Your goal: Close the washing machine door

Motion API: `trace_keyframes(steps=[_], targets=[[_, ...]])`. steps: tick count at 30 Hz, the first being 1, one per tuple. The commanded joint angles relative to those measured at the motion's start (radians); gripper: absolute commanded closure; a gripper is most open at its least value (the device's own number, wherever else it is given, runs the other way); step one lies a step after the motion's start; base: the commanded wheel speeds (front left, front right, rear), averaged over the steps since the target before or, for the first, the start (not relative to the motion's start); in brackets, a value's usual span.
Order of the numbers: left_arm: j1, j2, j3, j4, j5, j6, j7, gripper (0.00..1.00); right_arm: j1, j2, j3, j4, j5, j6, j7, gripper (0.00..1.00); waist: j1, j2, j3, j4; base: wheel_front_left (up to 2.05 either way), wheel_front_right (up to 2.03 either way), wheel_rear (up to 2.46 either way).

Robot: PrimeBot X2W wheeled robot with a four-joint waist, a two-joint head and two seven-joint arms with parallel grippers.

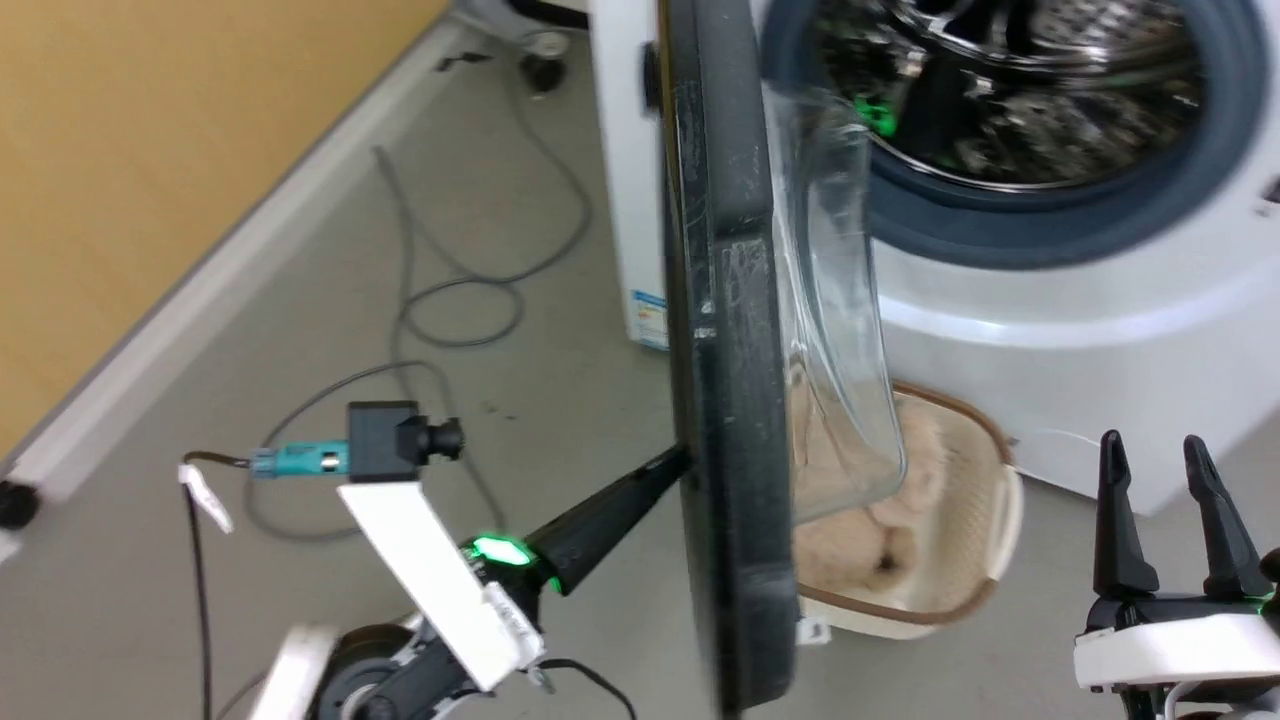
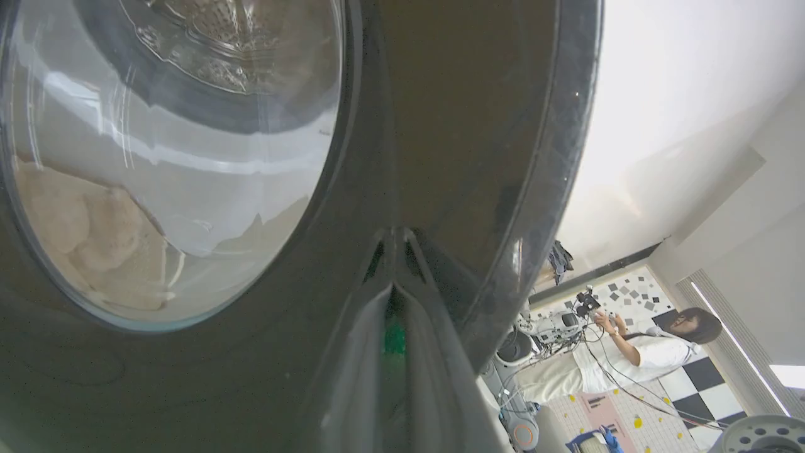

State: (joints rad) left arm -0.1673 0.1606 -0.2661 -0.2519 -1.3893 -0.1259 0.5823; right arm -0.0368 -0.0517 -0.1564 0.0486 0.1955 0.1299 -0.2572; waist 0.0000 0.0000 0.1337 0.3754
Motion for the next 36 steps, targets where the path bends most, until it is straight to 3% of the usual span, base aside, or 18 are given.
trace_keyframes(steps=[1,14,21,28,32,36], targets=[[-0.022,0.000,-0.028,0.005,-0.002,-0.005,-0.018,1.00,-0.018,0.001,-0.001,0.002,0.007,0.001,-0.005,0.00,0.0000,0.0000,0.005,-0.063,0.00,0.00,0.00],[-0.129,0.020,-0.228,0.147,-0.004,-0.005,-0.240,1.00,-0.036,0.001,-0.007,0.003,0.019,0.001,-0.005,0.00,0.0000,0.0000,0.037,-0.253,0.00,0.00,0.00],[-0.163,0.013,-0.323,0.263,-0.026,-0.005,-0.358,1.00,-0.039,0.001,-0.003,0.012,0.026,0.001,-0.005,0.00,0.0000,0.0000,0.036,-0.290,0.00,0.00,0.00],[-0.182,0.066,-0.354,0.275,-0.023,-0.005,-0.506,1.00,-0.033,0.001,-0.006,0.017,0.045,0.001,-0.005,0.00,0.0000,0.0000,0.017,-0.287,0.00,0.00,0.00],[-0.195,0.135,-0.346,0.300,0.075,-0.005,-0.665,1.00,-0.035,0.001,-0.008,0.025,0.064,0.001,-0.005,0.00,0.0000,0.0000,-0.005,-0.280,0.00,0.00,0.00],[-0.214,0.215,-0.352,0.416,0.298,0.005,-0.814,1.00,-0.028,0.001,-0.013,0.027,0.068,0.001,-0.005,0.00,0.0000,0.0000,-0.031,-0.270,0.00,0.00,0.00]])
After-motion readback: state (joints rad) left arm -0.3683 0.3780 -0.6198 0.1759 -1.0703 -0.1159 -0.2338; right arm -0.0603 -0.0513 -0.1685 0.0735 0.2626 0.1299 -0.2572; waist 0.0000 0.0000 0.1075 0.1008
